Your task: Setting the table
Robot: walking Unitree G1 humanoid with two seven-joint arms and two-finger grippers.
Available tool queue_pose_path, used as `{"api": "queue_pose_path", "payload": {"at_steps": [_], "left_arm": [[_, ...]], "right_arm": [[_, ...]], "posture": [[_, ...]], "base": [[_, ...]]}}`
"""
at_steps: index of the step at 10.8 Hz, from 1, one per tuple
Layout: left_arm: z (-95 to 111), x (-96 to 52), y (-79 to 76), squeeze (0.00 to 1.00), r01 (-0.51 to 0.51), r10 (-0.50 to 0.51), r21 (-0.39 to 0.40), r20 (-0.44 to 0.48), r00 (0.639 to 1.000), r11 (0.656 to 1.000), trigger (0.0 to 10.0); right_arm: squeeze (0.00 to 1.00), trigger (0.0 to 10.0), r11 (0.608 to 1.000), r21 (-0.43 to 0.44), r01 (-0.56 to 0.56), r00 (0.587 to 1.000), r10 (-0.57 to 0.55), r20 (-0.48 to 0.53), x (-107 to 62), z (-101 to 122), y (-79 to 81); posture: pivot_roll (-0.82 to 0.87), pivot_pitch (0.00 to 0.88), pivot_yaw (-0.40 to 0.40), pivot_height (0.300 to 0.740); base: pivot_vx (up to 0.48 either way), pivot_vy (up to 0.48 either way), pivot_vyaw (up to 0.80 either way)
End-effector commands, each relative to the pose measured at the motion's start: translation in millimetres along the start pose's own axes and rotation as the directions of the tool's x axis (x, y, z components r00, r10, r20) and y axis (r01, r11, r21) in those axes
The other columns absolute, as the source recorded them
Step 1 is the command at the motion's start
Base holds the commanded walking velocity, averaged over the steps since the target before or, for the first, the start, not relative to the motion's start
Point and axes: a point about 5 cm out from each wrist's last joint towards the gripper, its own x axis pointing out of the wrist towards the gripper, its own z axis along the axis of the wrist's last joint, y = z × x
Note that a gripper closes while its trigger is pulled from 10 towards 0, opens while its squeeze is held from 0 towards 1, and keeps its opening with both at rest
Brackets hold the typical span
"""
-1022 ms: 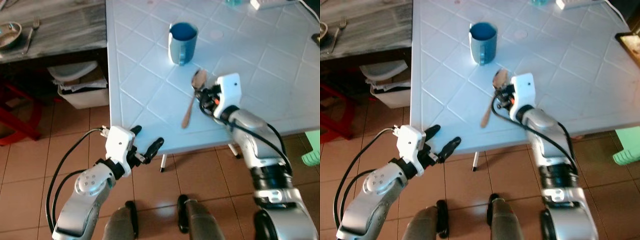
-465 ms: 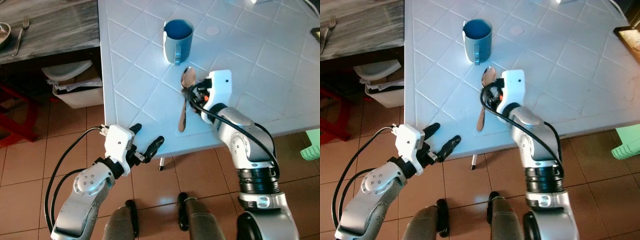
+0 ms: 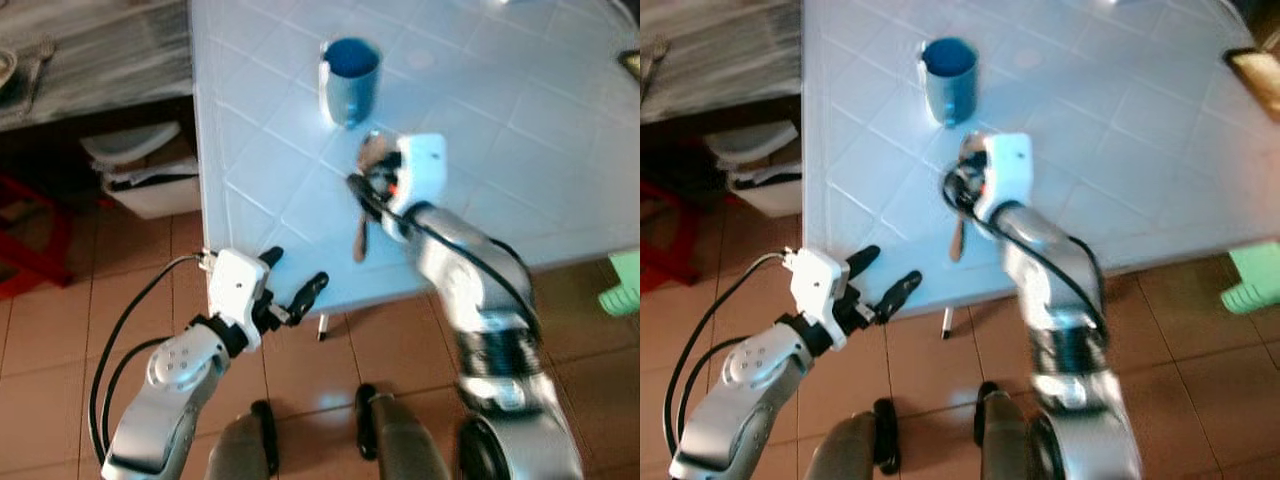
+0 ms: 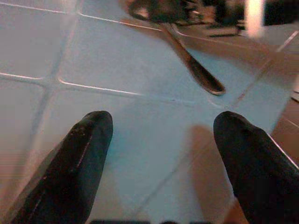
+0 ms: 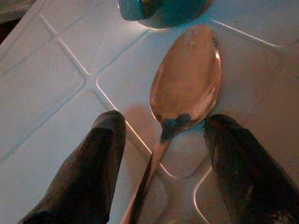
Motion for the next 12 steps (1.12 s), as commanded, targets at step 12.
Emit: {"api": "queue_pose_path", "payload": {"at_steps": [12], "left_arm": [[-11.4,-0.9,-4.3,0.0,0.013,-0.013,-0.012,-0.065,0.998,1.0,10.0]], "right_arm": [[0.0,10.0,0.997,0.028,-0.067,0.974,0.071,-0.217,25.0,-48.2,-4.9]], "posture": [[-0.01,0.294,0.071,0.74]], "base": [[0.0,0.0,0.0]]}}
